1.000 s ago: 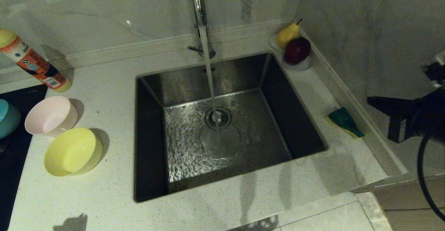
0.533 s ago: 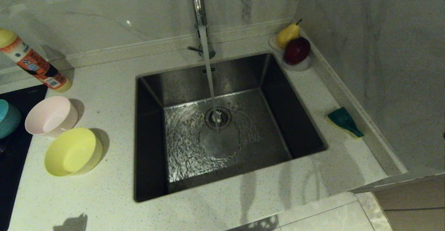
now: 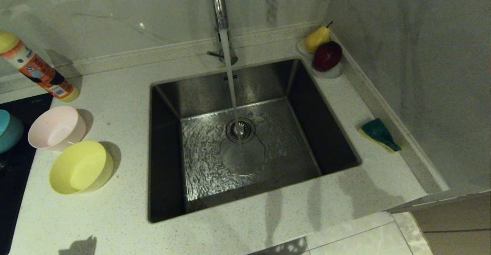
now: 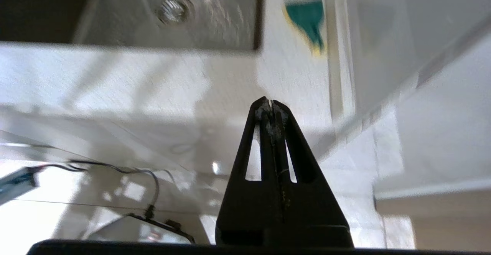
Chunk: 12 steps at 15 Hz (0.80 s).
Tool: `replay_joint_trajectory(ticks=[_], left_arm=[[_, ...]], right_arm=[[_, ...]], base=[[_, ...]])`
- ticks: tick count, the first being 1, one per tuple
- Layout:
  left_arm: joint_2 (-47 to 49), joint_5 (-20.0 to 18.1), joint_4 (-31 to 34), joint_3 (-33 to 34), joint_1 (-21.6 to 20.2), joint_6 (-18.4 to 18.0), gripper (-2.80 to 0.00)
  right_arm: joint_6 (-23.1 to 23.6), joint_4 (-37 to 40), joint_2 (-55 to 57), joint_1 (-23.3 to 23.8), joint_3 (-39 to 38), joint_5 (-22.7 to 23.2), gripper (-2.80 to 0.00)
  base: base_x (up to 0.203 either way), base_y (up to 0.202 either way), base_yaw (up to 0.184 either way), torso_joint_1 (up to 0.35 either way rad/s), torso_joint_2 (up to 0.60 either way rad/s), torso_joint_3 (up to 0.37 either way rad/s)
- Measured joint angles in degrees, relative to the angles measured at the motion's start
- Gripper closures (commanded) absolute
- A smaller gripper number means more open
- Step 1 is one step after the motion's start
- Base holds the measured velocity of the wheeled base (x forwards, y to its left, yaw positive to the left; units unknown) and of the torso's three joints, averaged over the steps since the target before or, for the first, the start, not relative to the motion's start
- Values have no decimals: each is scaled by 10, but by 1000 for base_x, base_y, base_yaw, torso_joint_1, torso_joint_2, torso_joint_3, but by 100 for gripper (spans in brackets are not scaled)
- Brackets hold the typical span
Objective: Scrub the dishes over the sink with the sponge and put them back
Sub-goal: Turn off the faucet
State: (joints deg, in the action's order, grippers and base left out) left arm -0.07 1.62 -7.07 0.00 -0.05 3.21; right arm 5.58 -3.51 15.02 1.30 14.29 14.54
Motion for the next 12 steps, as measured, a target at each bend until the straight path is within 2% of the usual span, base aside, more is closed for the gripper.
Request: replay_joint_trajectory(ticks=[4, 7, 12], left_arm=[[0, 0, 0, 0, 0, 0, 0], [0, 0, 0, 0, 0, 0, 0], [0, 0, 0, 0, 0, 0, 0]], right_arm=[[5, -12, -89, -9, -102, -53, 0], [-13, 35, -134, -11, -132, -128, 0], [-34, 31, -151, -12, -142, -139, 0]], base=[[0, 0, 0, 0, 0, 0], [0, 0, 0, 0, 0, 0], [0, 0, 0, 0, 0, 0]])
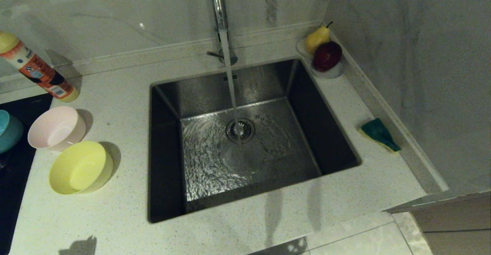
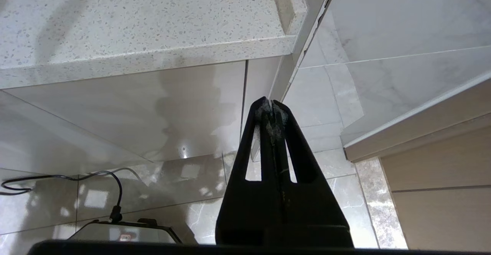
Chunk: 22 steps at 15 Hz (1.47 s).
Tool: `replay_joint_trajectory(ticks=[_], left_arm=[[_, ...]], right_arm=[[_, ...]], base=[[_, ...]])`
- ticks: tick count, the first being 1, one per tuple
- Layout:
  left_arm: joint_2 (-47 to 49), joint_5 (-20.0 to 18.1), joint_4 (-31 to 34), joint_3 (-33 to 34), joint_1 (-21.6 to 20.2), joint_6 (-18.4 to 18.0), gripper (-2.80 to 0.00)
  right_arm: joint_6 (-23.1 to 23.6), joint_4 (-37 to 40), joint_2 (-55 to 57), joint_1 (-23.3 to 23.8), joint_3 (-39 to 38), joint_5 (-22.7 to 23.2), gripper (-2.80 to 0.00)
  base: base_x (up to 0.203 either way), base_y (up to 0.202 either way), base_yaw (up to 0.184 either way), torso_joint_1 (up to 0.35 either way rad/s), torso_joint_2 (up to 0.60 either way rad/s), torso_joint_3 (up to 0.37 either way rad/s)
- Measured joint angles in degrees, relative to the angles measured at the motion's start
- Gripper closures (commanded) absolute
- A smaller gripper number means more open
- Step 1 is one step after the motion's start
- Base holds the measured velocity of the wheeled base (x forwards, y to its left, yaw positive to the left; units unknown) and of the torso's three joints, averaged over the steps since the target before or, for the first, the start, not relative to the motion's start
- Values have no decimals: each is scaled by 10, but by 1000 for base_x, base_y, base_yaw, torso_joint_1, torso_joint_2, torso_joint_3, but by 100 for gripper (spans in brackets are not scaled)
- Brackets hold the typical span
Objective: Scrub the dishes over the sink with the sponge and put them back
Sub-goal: Turn off the faucet
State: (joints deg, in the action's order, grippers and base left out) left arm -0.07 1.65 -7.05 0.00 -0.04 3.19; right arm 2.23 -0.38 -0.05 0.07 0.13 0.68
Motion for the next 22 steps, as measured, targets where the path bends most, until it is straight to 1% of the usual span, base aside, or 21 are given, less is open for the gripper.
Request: replay_joint_trajectory(ticks=[13, 15, 17, 18, 20, 22], left_arm=[[0, -1, -1, 0, 0, -6, 0], [0, 1, -11, 0, -1, -10, 0], [1, 0, -18, -4, 0, -5, 0], [6, -1, -10, -28, 0, -1, 0], [39, -4, 0, -112, 0, 13, 0], [92, -17, 11, -192, 1, 34, 0]], right_arm=[[0, 1, -1, 0, 0, 0, 0], [-1, 1, -1, 0, 0, 0, 0], [-1, 2, -1, 0, 0, 0, 0], [0, 1, -1, 0, 0, 0, 0], [-1, 1, -1, 0, 0, 0, 0], [0, 2, -1, 0, 0, 0, 0]], base=[[0, 0, 0, 0, 0, 0], [0, 0, 0, 0, 0, 0], [0, 0, 0, 0, 0, 0], [0, 0, 0, 0, 0, 0], [0, 0, 0, 0, 0, 0], [0, 0, 0, 0, 0, 0]])
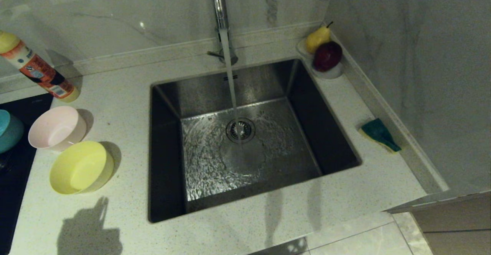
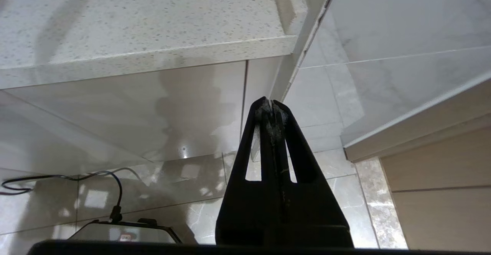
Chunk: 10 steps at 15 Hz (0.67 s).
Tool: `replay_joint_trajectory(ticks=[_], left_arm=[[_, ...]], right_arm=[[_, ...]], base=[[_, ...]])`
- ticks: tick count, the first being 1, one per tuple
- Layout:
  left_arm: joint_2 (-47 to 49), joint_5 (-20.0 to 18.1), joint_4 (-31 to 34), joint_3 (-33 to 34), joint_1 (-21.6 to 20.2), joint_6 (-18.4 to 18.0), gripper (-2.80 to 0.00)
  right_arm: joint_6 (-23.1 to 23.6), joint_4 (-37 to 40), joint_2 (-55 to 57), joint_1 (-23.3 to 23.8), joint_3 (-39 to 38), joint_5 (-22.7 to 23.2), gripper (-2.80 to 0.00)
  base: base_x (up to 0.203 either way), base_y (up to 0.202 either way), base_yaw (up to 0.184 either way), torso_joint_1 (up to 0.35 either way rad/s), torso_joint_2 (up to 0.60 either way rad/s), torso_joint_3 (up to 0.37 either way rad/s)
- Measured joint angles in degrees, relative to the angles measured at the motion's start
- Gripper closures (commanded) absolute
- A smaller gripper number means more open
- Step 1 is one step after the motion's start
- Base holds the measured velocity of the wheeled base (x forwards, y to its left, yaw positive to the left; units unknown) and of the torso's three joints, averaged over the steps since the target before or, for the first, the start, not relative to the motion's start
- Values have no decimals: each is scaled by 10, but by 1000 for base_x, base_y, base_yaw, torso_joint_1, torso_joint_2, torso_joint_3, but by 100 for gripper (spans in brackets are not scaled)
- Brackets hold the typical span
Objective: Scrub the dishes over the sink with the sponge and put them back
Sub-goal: Turn off the faucet
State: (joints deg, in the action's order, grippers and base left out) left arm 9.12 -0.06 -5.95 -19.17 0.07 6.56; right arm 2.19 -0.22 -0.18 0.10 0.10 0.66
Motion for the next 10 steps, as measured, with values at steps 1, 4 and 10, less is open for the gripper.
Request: replay_joint_trajectory(ticks=[1, 4, 10], left_arm=[[37, -14, 9, -39, 0, 13, 0], [197, -61, 28, -157, 1, 49, 0], [571, -151, 48, -441, 3, 160, 0]], right_arm=[[0, 0, 0, 0, 0, 0, 0], [0, 0, 0, 0, 0, 0, 0], [0, 0, 0, 0, 0, 0, 0]], base=[[0, 0, 0, 0, 0, 0], [0, 0, 0, 0, 0, 0], [0, 0, 0, 0, 0, 0]])
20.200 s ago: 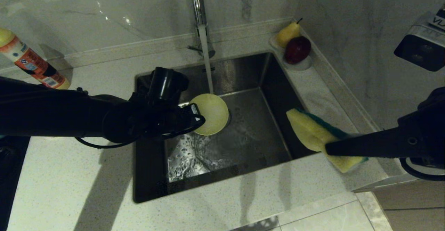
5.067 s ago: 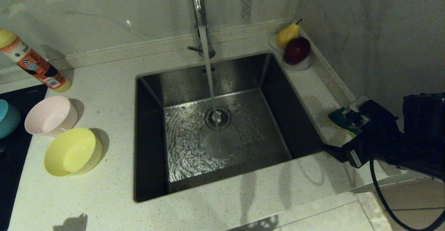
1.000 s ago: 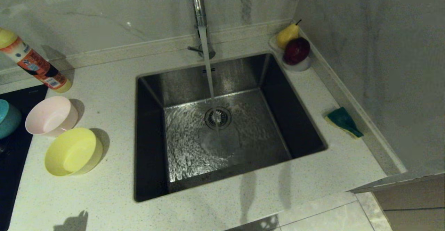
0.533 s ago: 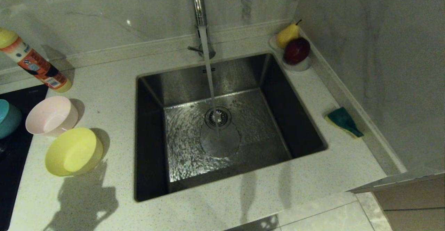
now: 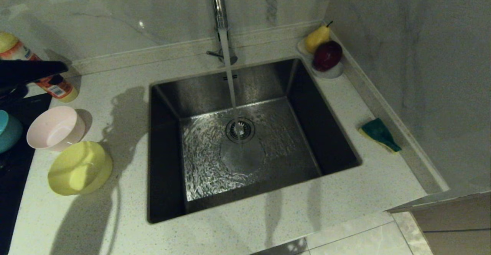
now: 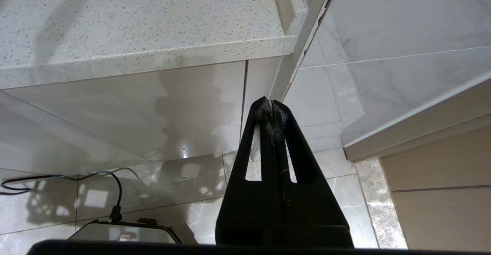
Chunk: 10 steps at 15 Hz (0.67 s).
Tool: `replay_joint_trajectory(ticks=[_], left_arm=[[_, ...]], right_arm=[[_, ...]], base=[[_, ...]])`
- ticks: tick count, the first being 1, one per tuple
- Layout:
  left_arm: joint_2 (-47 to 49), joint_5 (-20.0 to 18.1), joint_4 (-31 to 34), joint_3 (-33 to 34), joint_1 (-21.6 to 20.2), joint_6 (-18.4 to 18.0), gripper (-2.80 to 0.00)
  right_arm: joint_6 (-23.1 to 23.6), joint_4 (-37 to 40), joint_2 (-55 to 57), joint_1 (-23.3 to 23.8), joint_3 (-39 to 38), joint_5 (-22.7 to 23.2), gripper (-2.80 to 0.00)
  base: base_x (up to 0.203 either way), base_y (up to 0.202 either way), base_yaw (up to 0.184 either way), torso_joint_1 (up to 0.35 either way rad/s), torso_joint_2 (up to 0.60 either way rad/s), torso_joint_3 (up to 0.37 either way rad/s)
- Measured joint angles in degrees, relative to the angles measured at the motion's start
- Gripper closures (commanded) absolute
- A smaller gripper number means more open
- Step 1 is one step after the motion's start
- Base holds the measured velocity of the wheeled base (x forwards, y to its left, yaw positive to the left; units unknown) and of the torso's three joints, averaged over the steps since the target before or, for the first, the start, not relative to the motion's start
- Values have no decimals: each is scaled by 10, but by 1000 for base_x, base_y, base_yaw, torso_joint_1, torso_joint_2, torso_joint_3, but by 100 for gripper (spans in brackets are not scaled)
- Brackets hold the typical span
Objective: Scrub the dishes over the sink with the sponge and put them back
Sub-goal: Turn off the faucet
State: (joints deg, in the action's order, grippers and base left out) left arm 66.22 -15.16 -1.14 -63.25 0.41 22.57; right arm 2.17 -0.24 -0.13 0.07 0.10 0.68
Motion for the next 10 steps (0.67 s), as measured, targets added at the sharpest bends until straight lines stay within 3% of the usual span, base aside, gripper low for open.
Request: replay_joint_trajectory(ticks=[5, 10], left_arm=[[195, -87, 1, -128, 45, 74, 0], [306, -92, -69, -157, 88, 93, 0]], right_arm=[[0, 0, 0, 0, 0, 0, 0], [0, 0, 0, 0, 0, 0, 0]], base=[[0, 0, 0, 0, 0, 0], [0, 0, 0, 0, 0, 0]])
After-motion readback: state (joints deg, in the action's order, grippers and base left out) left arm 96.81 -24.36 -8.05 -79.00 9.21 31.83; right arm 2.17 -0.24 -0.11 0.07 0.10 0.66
